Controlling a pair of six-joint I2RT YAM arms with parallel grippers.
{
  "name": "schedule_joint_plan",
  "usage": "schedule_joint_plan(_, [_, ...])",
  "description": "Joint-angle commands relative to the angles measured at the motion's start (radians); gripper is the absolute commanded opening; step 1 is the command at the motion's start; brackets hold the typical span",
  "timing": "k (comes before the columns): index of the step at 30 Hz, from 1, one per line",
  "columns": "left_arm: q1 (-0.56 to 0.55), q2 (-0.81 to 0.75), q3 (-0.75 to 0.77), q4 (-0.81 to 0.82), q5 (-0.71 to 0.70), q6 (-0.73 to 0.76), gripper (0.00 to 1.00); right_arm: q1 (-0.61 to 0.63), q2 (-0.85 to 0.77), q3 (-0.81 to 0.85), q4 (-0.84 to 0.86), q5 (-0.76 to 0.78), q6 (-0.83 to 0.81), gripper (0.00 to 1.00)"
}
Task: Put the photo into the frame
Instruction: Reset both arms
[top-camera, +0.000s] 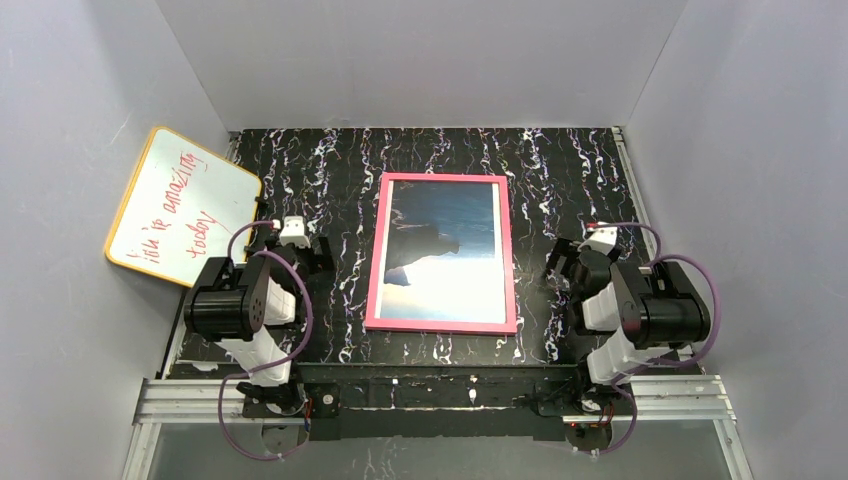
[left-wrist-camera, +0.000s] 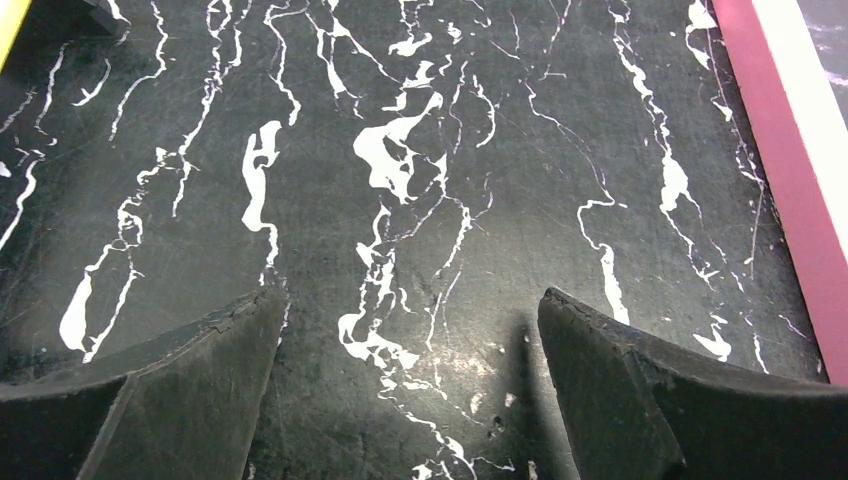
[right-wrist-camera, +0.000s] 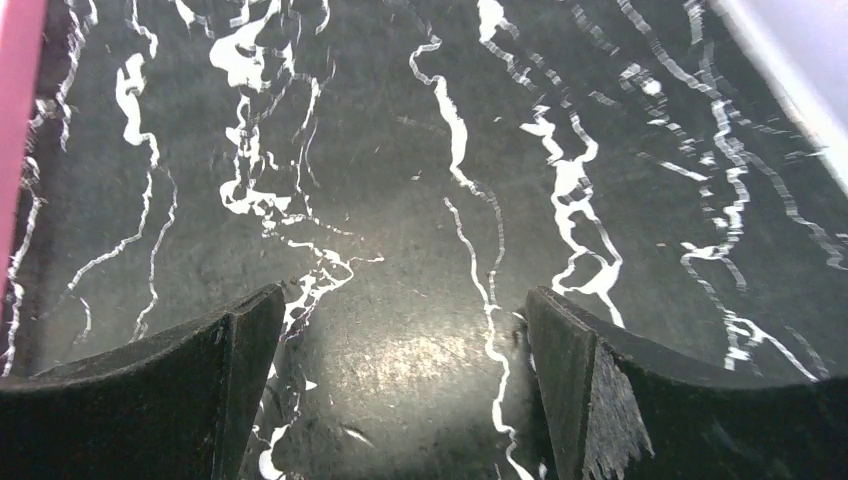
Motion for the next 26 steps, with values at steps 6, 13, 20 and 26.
schedule_joint_plan(6, [-0.042,-0.003,0.022,-0.029,-0.076,0.015,0.98,-0.026,0.052,0.106,0.036,-0.110,-0.033,0.99])
schedule_joint_plan(13, [-0.042,-0.003,0.021,-0.029,-0.076,0.016,0.98,-0.024,0.042,0.101,0.025,-0.105,-0.031,0.99])
schedule_joint_plan(20, [-0.051,0.005,0.036,-0.047,-0.104,0.021,0.98,-0.024,0.040,0.101,0.021,-0.104,-0.031,0.99])
schedule_joint_plan(26, [-0.072,-0.009,0.033,-0.061,-0.135,0.022,0.98,-0.026,0.041,0.101,0.021,-0.104,-0.031,0.99])
